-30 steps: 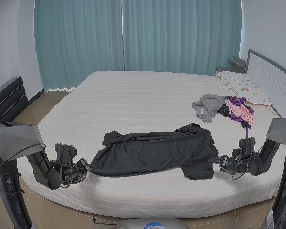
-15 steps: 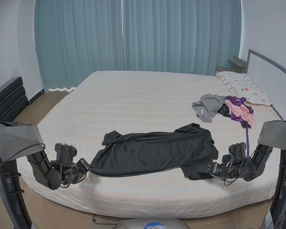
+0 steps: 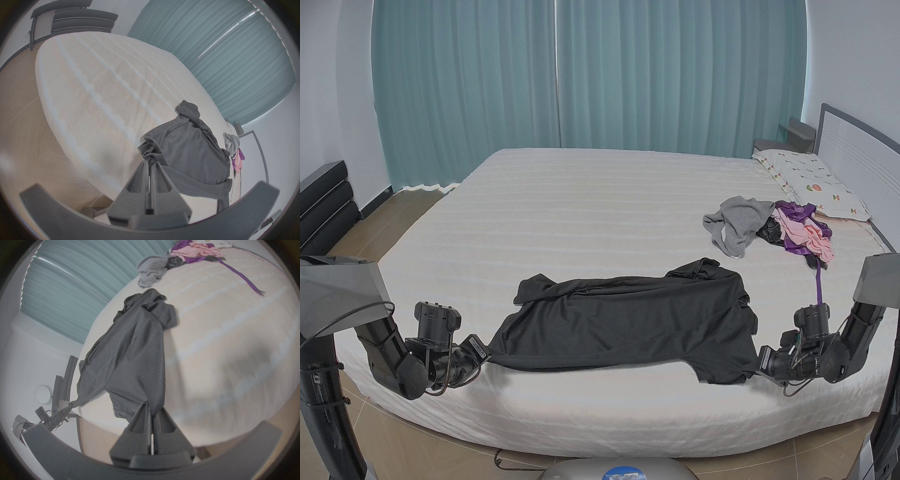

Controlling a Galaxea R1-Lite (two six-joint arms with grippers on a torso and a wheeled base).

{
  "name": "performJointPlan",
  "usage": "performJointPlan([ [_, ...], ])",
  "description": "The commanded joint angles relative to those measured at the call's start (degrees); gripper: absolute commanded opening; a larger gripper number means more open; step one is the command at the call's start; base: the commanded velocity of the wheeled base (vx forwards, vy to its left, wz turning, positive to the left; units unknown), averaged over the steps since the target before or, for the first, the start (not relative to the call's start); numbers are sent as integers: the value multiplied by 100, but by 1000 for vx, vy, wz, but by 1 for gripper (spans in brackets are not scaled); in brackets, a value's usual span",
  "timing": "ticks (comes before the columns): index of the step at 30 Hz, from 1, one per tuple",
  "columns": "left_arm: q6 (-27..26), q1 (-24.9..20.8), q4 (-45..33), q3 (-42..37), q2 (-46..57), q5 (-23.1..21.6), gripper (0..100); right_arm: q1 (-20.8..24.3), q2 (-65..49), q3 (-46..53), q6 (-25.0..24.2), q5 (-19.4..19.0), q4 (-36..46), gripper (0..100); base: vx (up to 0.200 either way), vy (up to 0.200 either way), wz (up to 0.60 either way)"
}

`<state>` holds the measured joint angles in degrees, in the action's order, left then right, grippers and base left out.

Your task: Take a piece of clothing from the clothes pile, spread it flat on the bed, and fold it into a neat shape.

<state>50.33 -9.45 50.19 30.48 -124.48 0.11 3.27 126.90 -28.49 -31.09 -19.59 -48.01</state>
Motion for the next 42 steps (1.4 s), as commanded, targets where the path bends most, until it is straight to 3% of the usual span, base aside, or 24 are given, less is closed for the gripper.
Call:
performJointPlan([
  [1, -261, -13, -35, -130, 117, 7, 0, -353, -693, 792, 15, -317, 2, 0, 0, 0, 0],
  [7, -639, -31, -334, -288, 407, 15, 0, -379, -1124, 1513, 217, -396, 2, 0, 0, 0, 0],
  [13, -1096, -136, -1222, -279, 530, 15, 0, -397, -1115, 2128, 1149, -203, 2, 0, 0, 0, 0],
  [18, -1122, -242, -1354, -288, 495, 15, 0, -362, -992, 2348, 1702, 113, -7, 0, 0, 0, 0],
  [19, -1122, -259, -1354, -288, 486, 15, 0, -344, -957, 2339, 1738, 122, -7, 100, 0, 0, 0],
  [26, -1122, -268, -1354, -288, 460, 15, 0, -371, -948, 2084, 1755, 113, -60, 100, 0, 0, 0],
  [31, -1122, -268, -1354, -297, 477, 15, 0, -634, -825, 1320, 1650, 52, -60, 100, 0, 0, 0],
  [39, -1122, -259, -1363, -297, 486, 24, 0, -599, -104, 256, 911, 34, -77, 100, 0, 0, 0],
  [42, -1122, -259, -1363, -297, 477, 24, 0, -573, -8, 186, 841, -36, -77, 100, 0, 0, 0],
])
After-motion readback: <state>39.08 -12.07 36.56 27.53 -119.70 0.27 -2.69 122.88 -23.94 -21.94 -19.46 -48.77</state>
